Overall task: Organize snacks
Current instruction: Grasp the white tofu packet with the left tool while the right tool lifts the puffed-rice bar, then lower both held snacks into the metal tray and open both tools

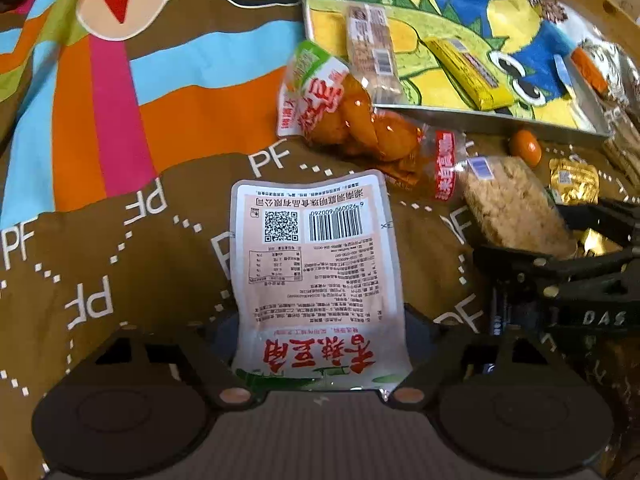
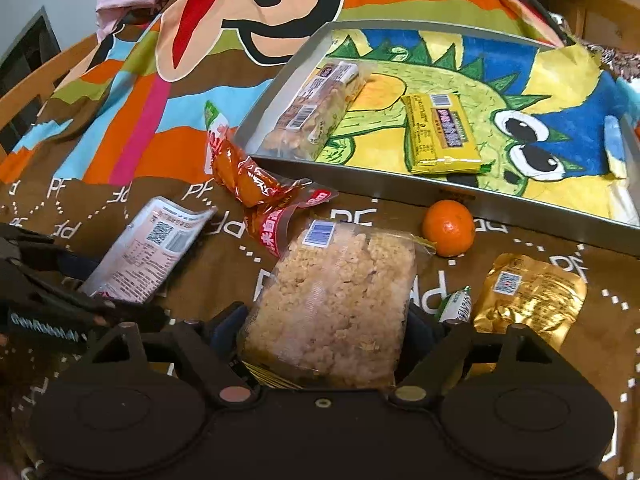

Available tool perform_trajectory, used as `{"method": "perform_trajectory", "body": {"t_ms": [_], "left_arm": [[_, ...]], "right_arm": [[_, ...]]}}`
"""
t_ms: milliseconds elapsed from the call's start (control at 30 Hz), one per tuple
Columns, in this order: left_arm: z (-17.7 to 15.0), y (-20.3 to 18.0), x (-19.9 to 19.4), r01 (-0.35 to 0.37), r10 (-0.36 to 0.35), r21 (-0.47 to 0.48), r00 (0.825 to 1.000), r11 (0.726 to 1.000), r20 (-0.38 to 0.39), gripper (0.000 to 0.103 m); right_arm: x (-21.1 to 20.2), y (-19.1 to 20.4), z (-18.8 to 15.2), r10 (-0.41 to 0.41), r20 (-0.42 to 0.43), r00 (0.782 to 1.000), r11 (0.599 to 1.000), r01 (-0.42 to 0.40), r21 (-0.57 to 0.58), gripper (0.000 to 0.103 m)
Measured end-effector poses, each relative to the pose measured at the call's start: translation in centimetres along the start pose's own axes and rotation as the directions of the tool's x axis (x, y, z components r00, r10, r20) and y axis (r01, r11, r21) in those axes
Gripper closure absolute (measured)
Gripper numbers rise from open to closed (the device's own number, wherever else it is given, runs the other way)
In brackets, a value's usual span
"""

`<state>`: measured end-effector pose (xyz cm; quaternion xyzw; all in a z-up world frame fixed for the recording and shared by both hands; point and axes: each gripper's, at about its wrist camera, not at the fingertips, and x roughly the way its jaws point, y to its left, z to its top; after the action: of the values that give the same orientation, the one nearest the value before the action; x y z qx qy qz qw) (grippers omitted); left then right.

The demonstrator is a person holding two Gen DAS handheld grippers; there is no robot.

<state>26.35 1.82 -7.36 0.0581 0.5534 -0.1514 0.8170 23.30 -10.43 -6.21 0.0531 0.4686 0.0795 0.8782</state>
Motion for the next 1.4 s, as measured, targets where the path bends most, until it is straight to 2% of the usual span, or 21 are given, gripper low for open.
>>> {"method": "perform_trajectory", "body": {"t_ms": [167,300,500,800,1033,1167,1267,1400], "left_arm": [[-0.2,0.9,-0.7,0.012,-0.011,-0.057,1.0,0.998,0.016,0.034],[-0.5,1.2,-1.5,0.016,-0.012,-0.093,0.999,0.996,0.04,0.035],[-1.1,1.0,-3.2,0.013,0.0,-0.118,0.994,0.993,0.11,0.035],[-0.9,0.2,-4.9,0.037,-0.011,-0.114,0.974,0.993,0.226,0.035],[-0.5,-0.5,-5.6,0.097,-0.052,-0.122,0.944,0.988,0.325,0.035],[0.9,-1.3,-5.9,0.153,-0.092,-0.141,0.926,0.978,0.366,0.035],[2.5,-2.3,-6.6,0.204,-0.135,-0.128,0.902,0.971,0.411,0.035],[5.4,-4.1,-6.9,0.216,-0.148,-0.092,0.867,0.972,0.477,0.035]], "right_arm": [[-0.9,0.4,-0.5,-0.017,0.015,1.0,1.0,0.017,-0.015,0.021],[-1.4,0.6,-0.7,-0.018,0.025,1.0,0.999,0.019,-0.036,0.021],[-2.7,1.1,-0.8,-0.048,0.089,0.995,0.995,0.056,-0.086,0.021],[-4.6,1.1,-0.8,-0.066,0.178,0.982,0.992,0.084,-0.097,0.021],[-5.9,0.6,-0.3,-0.091,0.25,0.964,0.987,0.12,-0.104,0.021],[-7.4,-0.3,0.6,-0.104,0.292,0.951,0.985,0.14,-0.105,0.021],[-8.7,-1.4,1.7,-0.125,0.324,0.938,0.978,0.172,-0.118,0.021],[-9.5,-3.6,3.5,-0.168,0.373,0.912,0.963,0.233,-0.137,0.021]]}}
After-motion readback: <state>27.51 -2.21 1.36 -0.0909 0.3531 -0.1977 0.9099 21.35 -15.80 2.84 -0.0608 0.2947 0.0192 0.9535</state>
